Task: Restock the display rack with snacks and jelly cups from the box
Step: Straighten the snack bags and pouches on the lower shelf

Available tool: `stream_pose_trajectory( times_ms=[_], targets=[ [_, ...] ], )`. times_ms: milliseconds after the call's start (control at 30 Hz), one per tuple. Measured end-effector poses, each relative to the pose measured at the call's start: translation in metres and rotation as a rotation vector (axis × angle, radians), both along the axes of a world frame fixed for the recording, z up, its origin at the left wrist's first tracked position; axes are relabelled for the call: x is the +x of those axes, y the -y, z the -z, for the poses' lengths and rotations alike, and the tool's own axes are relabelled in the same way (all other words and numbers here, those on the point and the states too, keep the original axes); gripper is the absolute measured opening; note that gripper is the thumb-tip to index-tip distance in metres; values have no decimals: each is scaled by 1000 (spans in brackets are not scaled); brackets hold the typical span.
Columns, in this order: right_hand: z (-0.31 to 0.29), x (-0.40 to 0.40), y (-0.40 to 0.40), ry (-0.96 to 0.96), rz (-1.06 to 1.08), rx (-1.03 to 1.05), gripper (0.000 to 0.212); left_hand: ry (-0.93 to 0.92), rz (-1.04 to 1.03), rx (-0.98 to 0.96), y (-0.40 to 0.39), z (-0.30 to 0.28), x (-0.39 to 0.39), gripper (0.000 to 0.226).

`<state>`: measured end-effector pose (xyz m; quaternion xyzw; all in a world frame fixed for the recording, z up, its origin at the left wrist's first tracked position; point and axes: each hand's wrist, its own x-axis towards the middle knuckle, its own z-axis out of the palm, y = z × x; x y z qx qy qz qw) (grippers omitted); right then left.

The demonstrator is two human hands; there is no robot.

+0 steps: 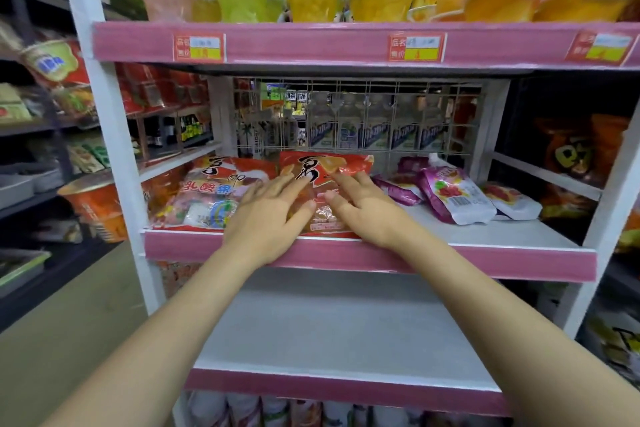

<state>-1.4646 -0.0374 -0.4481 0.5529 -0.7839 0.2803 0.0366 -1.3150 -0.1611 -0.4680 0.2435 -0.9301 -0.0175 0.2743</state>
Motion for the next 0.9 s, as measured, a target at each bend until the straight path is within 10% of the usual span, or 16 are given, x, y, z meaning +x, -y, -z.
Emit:
stream_pose_trajectory(
  times_ms=[233,733,900],
  targets=[
    [-10,-16,8,569,276,-176,90,57,-47,12,4,1,-2,64],
    [-2,0,16,347,-27,-315,72,-362,131,75,0,5,10,55],
    [-3,-6,19,150,216,23,66,-113,-134,-166,4,-13,1,54]
  ],
)
